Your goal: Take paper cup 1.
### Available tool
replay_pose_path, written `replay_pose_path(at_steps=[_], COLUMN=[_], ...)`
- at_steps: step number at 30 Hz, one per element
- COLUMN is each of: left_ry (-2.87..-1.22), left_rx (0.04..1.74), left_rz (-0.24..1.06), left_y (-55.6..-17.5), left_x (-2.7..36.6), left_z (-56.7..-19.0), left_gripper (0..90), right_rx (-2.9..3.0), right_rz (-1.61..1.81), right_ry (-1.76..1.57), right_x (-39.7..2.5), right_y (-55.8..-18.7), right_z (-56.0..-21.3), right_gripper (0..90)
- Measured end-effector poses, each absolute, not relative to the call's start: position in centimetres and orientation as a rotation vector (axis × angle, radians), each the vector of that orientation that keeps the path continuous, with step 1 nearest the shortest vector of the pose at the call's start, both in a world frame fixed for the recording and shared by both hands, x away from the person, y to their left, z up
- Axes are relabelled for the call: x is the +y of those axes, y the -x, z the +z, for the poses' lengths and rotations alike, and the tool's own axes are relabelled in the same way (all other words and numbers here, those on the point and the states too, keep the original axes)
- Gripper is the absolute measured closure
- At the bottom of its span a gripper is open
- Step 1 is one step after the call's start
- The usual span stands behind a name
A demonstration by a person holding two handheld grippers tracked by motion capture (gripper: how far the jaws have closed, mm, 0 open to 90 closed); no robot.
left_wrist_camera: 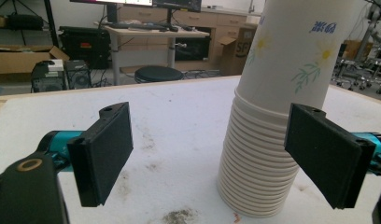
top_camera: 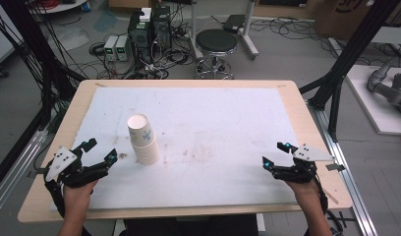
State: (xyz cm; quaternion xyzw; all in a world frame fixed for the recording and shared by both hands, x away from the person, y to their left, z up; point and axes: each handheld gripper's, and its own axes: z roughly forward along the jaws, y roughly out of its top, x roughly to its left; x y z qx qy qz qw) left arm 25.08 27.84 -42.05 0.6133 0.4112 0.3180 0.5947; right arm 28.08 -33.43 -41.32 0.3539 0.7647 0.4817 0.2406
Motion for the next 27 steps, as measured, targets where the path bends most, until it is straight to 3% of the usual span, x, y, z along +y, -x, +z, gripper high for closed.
replay_pose_path(at_steps=[14, 27], left_ry=[-1.408, -1.41], left_rx=[0.931, 0.848], left_rz=[0.689, 0.646], left_y=[-25.0, -24.3], left_x=[27.7, 26.7], left_z=[-41.0, -36.8], left_gripper=[15.3, 15.0], right_rx=[2.092, 2.092], right_rz=[1.318, 1.313], right_ry=[-0.962, -0.964], right_x=[-33.1, -33.2], right_y=[-27.7, -27.8], right_z=[-41.1, -41.3], right_gripper=[20.9, 20.9])
